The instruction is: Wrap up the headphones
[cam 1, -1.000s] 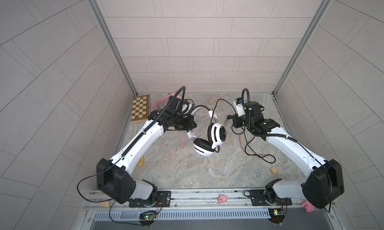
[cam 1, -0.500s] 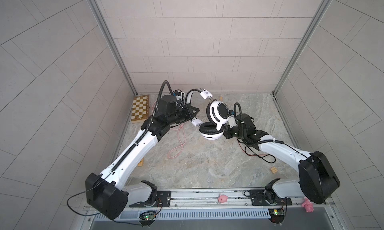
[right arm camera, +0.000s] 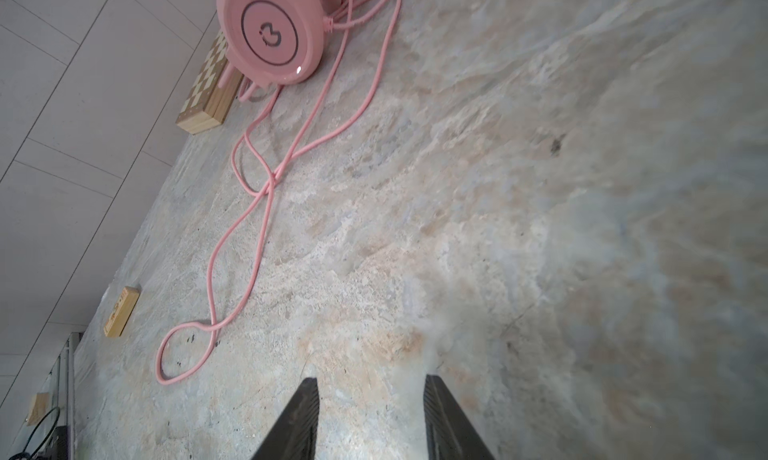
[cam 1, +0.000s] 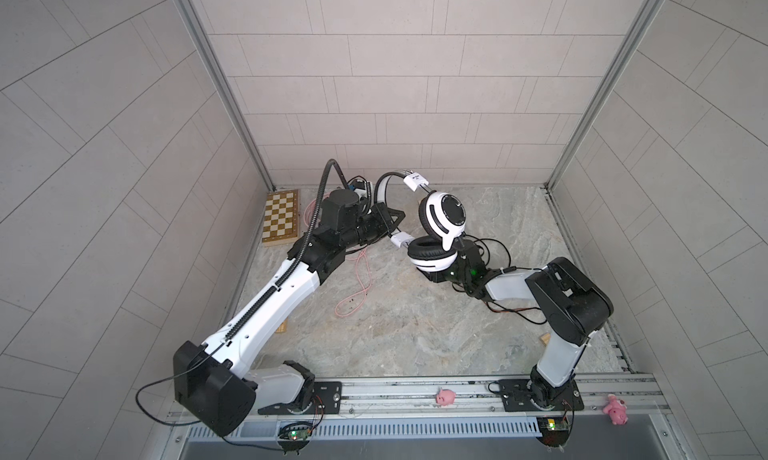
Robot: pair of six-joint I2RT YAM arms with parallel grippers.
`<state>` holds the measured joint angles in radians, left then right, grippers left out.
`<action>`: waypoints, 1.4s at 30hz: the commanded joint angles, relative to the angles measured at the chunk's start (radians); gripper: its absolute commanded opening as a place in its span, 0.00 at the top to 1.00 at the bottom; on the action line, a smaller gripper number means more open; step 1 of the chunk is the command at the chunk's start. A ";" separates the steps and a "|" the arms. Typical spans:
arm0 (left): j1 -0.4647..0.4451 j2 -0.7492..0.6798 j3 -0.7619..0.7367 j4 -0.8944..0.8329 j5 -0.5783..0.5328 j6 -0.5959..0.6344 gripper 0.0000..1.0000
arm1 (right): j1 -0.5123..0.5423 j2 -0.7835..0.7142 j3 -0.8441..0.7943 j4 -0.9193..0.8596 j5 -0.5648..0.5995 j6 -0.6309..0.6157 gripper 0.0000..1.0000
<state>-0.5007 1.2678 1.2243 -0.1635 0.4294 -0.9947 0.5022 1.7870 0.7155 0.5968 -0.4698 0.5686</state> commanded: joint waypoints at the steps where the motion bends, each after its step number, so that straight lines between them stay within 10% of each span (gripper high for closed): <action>1: 0.001 -0.019 0.076 0.084 -0.065 -0.051 1.00 | 0.040 -0.009 -0.045 0.095 0.018 0.034 0.57; 8: -0.001 -0.015 0.082 0.108 -0.343 -0.059 1.00 | 0.149 -0.064 -0.121 -0.004 0.091 0.016 0.59; 22: -0.001 0.100 0.129 0.079 -0.693 -0.158 1.00 | 0.386 -0.299 -0.155 -0.319 0.271 -0.026 0.96; 42: -0.002 0.196 -0.066 0.093 -1.021 0.168 1.00 | 0.476 -0.848 0.104 -0.979 0.613 -0.284 0.97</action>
<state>-0.5007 1.4815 1.1709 -0.1486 -0.5449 -0.8600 0.9752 0.9771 0.7815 -0.2882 0.0467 0.3271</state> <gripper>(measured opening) 0.078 0.048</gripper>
